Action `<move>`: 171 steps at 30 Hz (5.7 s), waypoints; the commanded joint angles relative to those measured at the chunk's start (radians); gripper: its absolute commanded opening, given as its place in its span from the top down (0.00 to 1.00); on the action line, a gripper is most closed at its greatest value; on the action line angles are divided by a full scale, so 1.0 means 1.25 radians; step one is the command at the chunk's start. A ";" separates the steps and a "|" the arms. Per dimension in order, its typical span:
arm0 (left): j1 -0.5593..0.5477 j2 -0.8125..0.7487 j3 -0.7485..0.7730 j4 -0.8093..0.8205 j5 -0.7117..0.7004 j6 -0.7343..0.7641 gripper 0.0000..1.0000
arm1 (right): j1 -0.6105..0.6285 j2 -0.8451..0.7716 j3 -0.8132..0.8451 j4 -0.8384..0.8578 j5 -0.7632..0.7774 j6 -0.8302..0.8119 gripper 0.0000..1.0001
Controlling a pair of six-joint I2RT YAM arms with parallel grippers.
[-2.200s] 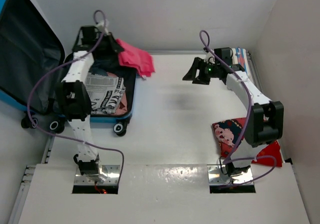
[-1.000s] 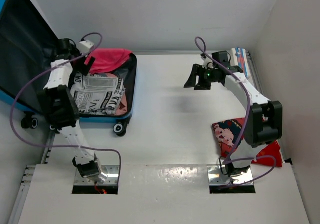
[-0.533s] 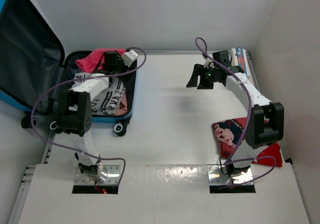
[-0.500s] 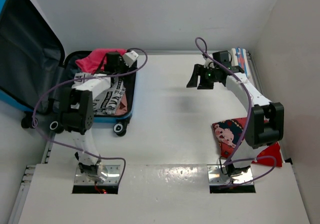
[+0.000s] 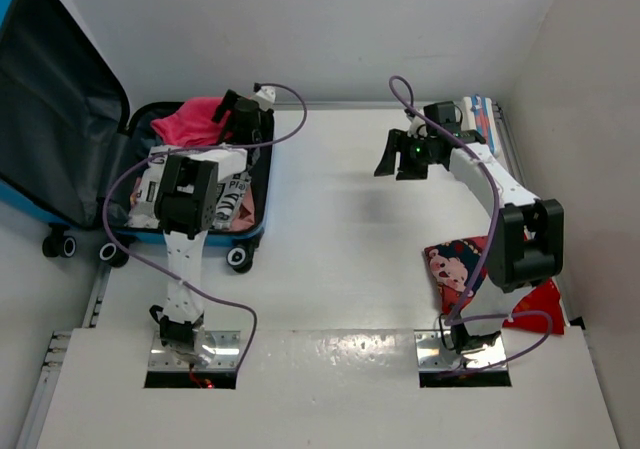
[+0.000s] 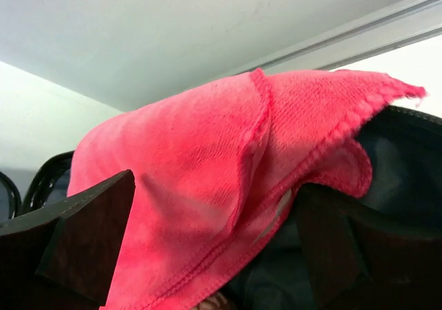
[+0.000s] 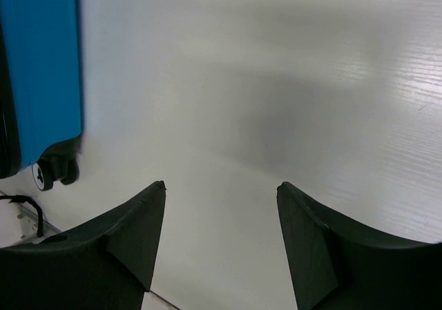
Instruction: Pack the luggage
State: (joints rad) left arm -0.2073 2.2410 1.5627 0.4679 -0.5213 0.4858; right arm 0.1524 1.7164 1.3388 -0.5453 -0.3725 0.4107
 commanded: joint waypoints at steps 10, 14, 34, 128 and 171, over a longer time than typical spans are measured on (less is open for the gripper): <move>0.092 -0.106 0.007 -0.164 0.200 -0.038 0.92 | -0.004 -0.005 0.029 0.020 0.005 -0.008 0.37; 0.135 -0.196 -0.038 -0.363 0.440 0.022 1.00 | -0.007 -0.009 0.029 0.021 0.005 -0.012 0.37; 0.181 -0.224 0.005 -0.716 0.870 0.106 0.20 | -0.003 -0.031 0.005 0.020 -0.020 -0.002 0.39; -0.277 0.174 0.322 -0.670 0.897 -0.868 0.01 | -0.139 0.110 -0.059 -0.212 0.360 0.068 0.61; 0.172 -0.364 0.072 -0.821 0.578 -0.411 1.00 | -0.041 0.079 0.024 -0.158 0.196 0.002 0.78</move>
State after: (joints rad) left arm -0.0673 1.8267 1.7081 -0.5060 0.2649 -0.1143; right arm 0.0856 1.8359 1.3376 -0.7677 -0.1032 0.4072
